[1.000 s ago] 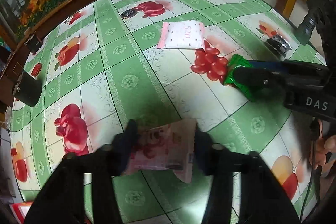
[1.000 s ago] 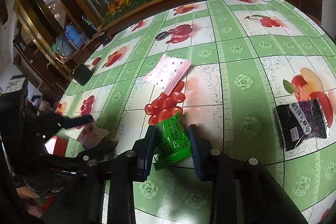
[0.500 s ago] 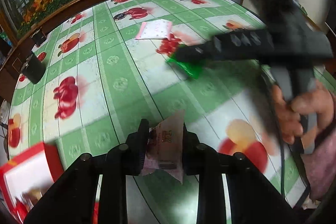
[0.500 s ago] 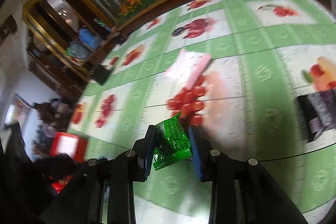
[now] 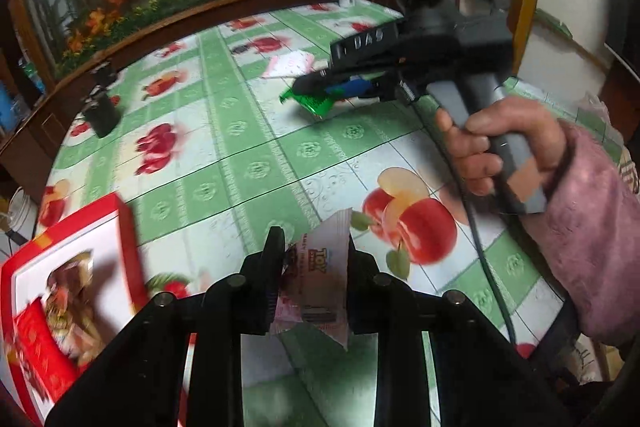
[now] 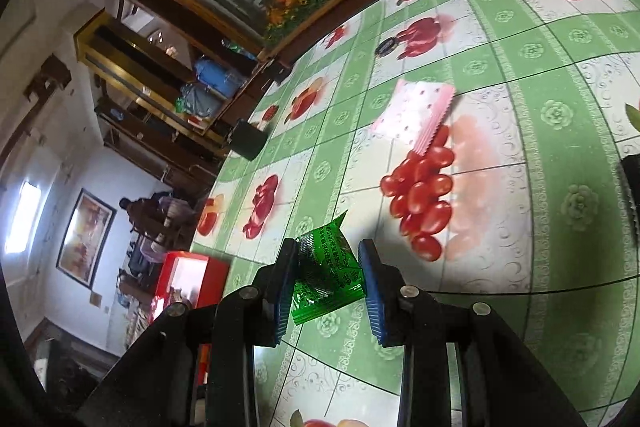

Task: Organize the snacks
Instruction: 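Carry the green and pink packets over the white tray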

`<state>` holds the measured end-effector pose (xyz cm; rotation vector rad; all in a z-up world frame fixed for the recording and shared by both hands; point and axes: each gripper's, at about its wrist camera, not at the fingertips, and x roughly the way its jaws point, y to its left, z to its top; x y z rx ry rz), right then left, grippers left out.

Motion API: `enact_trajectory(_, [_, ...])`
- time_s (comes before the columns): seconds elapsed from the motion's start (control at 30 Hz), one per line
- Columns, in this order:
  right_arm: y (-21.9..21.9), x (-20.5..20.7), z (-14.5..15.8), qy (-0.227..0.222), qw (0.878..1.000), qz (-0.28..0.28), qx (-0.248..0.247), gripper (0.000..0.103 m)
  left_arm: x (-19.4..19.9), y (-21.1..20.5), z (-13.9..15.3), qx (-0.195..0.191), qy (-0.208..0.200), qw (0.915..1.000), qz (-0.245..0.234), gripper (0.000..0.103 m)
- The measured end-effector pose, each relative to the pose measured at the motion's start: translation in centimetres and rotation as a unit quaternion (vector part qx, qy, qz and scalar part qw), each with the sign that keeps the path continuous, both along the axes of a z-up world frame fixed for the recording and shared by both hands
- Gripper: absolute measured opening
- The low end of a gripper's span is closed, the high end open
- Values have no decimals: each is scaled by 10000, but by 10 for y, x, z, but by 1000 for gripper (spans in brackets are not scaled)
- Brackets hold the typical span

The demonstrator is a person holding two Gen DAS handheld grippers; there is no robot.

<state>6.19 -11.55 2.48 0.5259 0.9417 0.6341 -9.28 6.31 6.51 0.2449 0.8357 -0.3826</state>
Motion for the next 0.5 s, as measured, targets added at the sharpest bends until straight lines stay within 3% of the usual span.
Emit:
enact_trajectory(0.17, [8,-3,-2,-28,9998,4,-181,32,-25,11,-4,-208,34,9997,122,23])
enact_trajectory(0.33, [20,-11,-1,3,10000,-32,-47,32,-39,24,3,-35,-24,9999,108,23])
enact_trajectory(0.43, [49,-25,12,-293,9991,305,-100,32,-45,48,20,203,-262,9993,166,23])
enact_trajectory(0.5, [75,-35,22,-443,9974,542,182,32,-45,67,28,348,-380,9982,322,23])
